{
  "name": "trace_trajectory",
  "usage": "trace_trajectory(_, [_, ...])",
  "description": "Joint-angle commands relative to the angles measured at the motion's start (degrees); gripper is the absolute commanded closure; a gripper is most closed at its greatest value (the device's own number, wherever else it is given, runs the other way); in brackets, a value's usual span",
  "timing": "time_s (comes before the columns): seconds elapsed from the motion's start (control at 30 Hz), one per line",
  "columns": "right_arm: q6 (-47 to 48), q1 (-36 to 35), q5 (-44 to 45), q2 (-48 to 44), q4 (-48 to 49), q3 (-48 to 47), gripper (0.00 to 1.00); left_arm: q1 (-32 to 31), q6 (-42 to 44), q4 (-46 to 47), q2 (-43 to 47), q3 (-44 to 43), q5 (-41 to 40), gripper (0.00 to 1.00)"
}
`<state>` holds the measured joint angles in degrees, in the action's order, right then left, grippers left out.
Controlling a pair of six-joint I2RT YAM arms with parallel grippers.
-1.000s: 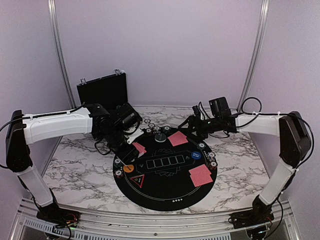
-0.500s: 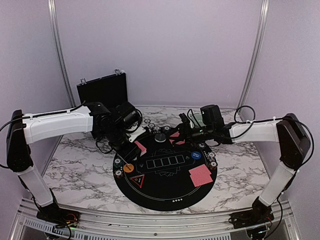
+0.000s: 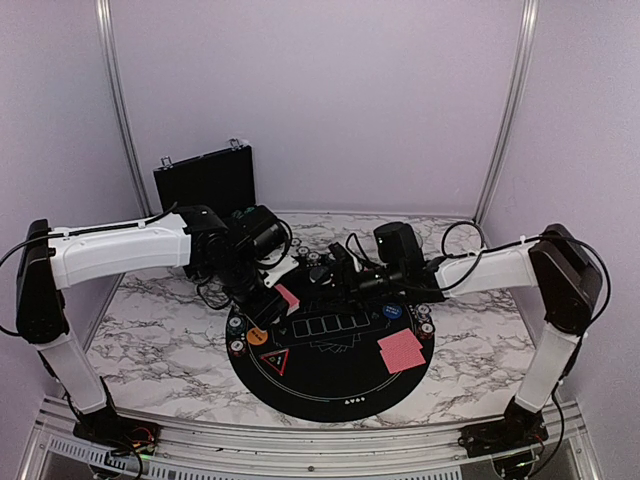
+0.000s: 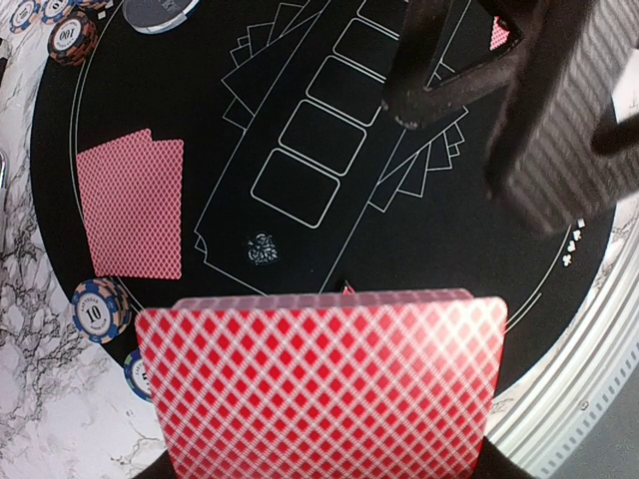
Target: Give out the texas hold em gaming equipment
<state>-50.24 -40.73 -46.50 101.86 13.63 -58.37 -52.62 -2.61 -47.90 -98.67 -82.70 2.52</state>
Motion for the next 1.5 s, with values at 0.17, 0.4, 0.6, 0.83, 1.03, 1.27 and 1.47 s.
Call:
trace_trajectory(0.17, [-4.61, -2.36, -2.89, 2.74, 7.87, -3.10, 0.29, -0.41, -0.82, 0.35, -0.38, -1.94, 0.51, 0.50])
trace_trajectory(0.4, [-5.11, -3.18, -3.60, 4.48, 8.43, -4.50, 0.29, -0.47, -0.68, 0.35, -0.46, -2.12, 0.51, 0.50])
trace_trajectory(0.6, [-6.29, -3.90, -4.35, 5.98, 9.97, -5.52, 0.30, -0.54, -0.64, 0.36, -0.52, -2.03, 0.73, 0.50])
trace_trajectory(0.83, [-8.35, -4.91, -5.38, 7.97, 12.54, -6.80, 0.30, -0.51, -0.51, 0.41, -0.64, -2.12, 0.65, 0.50])
trace_trajectory(1.03, [-9.55, -5.48, -5.91, 9.98, 13.96, -7.82, 0.31, -0.50, -0.55, 0.44, -0.52, -2.03, 0.66, 0.50])
trace_trajectory(1.27, [-8.26, -5.69, -5.47, 11.40, 12.50, -8.64, 0.32, -0.54, -0.64, 0.44, 0.13, -1.69, 0.65, 0.50])
trace_trajectory(1.47, [-6.24, -5.59, -4.63, 11.39, 9.53, -8.32, 0.33, -0.51, -0.64, 0.44, 0.86, -1.64, 0.70, 0.50])
